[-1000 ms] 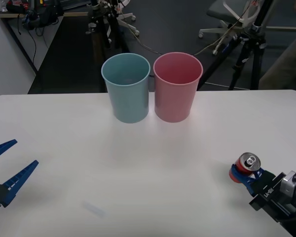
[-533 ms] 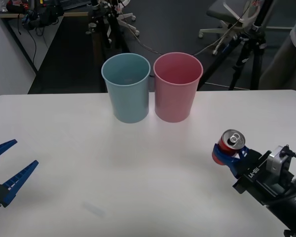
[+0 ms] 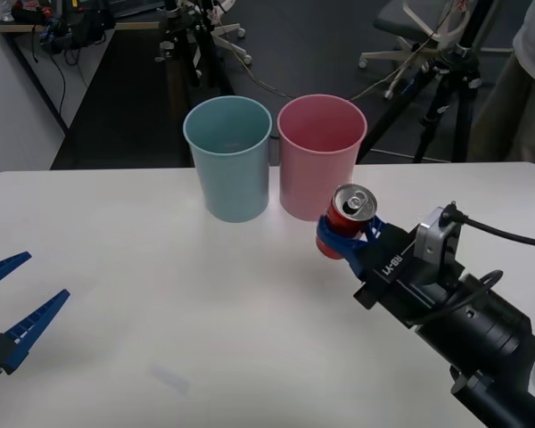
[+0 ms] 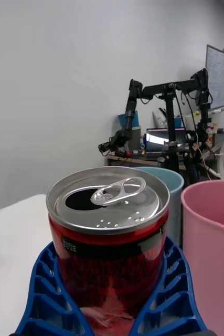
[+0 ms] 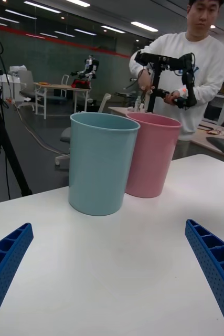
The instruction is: Grasp the object on the table and drop it into the matching bin: aluminum can to the light blue bin, PET bottle to the pink bin.
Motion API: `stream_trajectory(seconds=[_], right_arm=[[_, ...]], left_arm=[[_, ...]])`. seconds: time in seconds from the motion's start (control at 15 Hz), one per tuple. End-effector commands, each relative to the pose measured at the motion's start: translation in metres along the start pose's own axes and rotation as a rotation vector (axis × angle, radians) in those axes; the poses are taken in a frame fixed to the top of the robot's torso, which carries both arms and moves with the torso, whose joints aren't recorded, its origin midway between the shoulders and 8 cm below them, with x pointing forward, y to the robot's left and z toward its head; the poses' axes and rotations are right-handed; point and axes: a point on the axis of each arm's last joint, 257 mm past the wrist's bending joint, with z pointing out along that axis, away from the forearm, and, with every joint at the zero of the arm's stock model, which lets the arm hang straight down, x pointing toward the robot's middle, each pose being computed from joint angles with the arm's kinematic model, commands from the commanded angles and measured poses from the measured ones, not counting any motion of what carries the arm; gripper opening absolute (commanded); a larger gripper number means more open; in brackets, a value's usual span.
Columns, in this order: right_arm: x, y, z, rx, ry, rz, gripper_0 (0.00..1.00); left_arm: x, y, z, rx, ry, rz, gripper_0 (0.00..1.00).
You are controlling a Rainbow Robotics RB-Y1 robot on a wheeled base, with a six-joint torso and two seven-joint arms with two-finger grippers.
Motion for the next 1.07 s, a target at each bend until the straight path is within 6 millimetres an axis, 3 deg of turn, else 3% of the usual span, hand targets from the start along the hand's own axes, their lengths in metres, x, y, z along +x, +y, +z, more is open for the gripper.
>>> stream_trajectory(seconds=[0.07, 0.6, 1.07], right_arm=[[-0.015, 0.004, 0.034, -0.017, -0.037, 0.031, 0.0], [-0.041, -0.022, 0.145, -0.006, -0.118, 0.032, 0.0], [-0.038, -0.039, 0.234, 0.064, -0.096, 0.05, 0.0]], left_arm=[[0.0, 0.0, 0.0, 0.0, 0.0, 0.0, 1.0], [0.0, 0.0, 0.0, 0.0, 0.0, 0.0, 1.0], [0.0, 0.0, 0.0, 0.0, 0.0, 0.0, 1.0]])
